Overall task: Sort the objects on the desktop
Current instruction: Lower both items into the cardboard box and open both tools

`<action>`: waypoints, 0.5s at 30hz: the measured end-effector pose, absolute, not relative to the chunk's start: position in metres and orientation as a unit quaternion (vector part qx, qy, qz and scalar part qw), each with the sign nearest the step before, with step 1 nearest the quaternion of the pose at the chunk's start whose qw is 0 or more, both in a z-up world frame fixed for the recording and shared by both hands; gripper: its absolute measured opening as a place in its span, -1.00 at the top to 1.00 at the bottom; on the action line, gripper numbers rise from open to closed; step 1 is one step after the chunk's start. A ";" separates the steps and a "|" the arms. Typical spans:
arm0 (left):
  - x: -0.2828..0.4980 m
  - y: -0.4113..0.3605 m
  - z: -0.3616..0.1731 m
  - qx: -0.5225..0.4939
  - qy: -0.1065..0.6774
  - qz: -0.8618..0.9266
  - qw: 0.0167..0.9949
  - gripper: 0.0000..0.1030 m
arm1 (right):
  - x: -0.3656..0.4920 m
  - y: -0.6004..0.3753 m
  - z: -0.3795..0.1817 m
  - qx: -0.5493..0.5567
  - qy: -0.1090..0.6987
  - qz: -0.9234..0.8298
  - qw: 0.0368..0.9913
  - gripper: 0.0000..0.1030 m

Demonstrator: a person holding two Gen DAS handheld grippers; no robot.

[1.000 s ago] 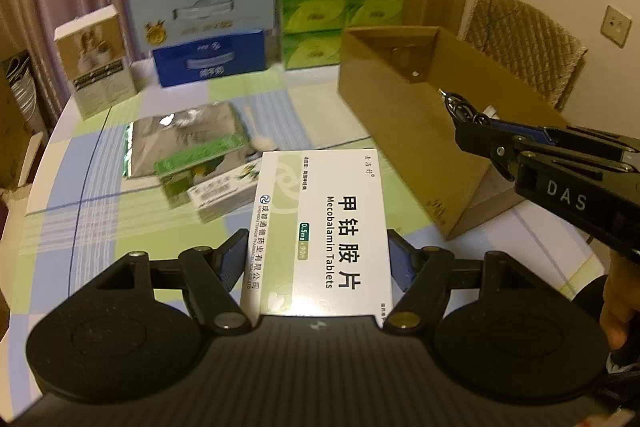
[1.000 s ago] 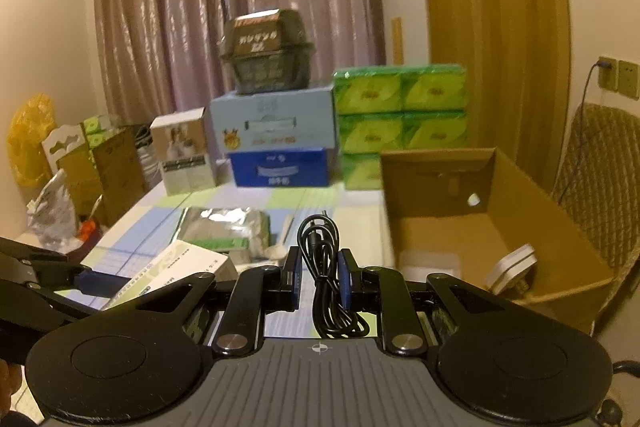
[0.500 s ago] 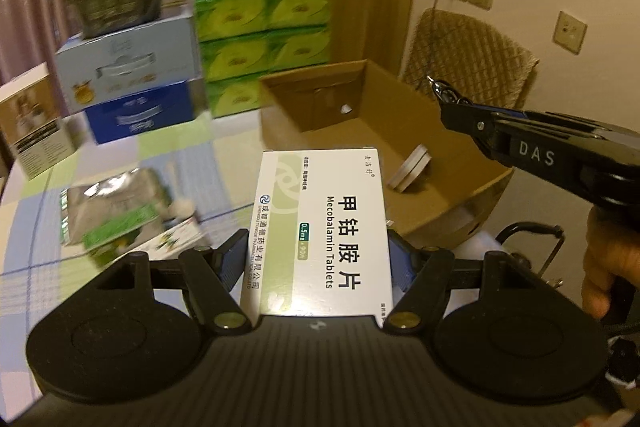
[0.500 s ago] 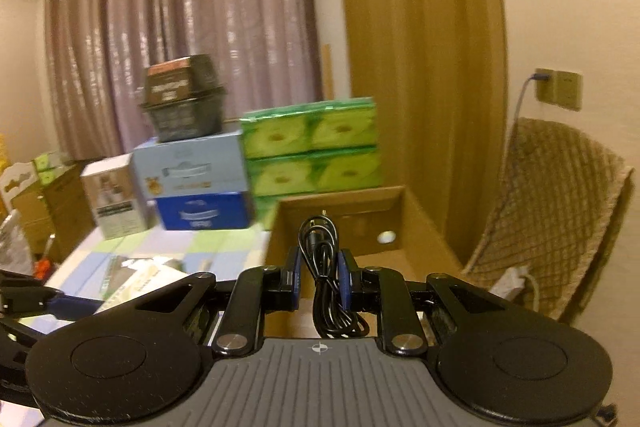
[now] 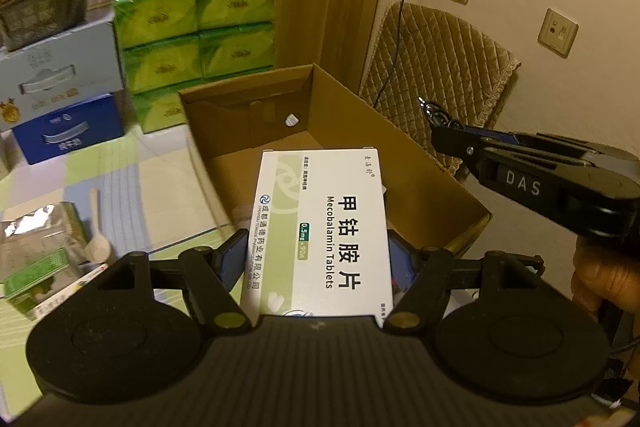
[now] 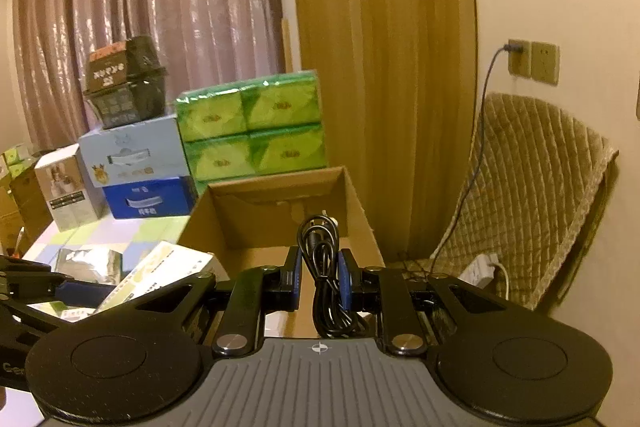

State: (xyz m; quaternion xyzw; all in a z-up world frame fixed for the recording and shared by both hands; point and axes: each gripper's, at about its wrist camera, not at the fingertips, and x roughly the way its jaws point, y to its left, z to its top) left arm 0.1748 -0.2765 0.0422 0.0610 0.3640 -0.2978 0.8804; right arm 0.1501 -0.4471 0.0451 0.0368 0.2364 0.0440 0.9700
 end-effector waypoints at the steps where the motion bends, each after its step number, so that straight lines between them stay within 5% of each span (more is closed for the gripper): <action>1: 0.178 -0.280 0.039 0.060 0.366 -0.299 0.879 -0.29 | 0.152 -0.449 0.043 0.038 0.239 0.043 0.969 0.70; 15: 0.211 -0.292 0.024 0.036 0.359 -0.299 0.883 -0.31 | 0.172 -0.455 0.029 0.047 0.254 0.043 0.965 0.70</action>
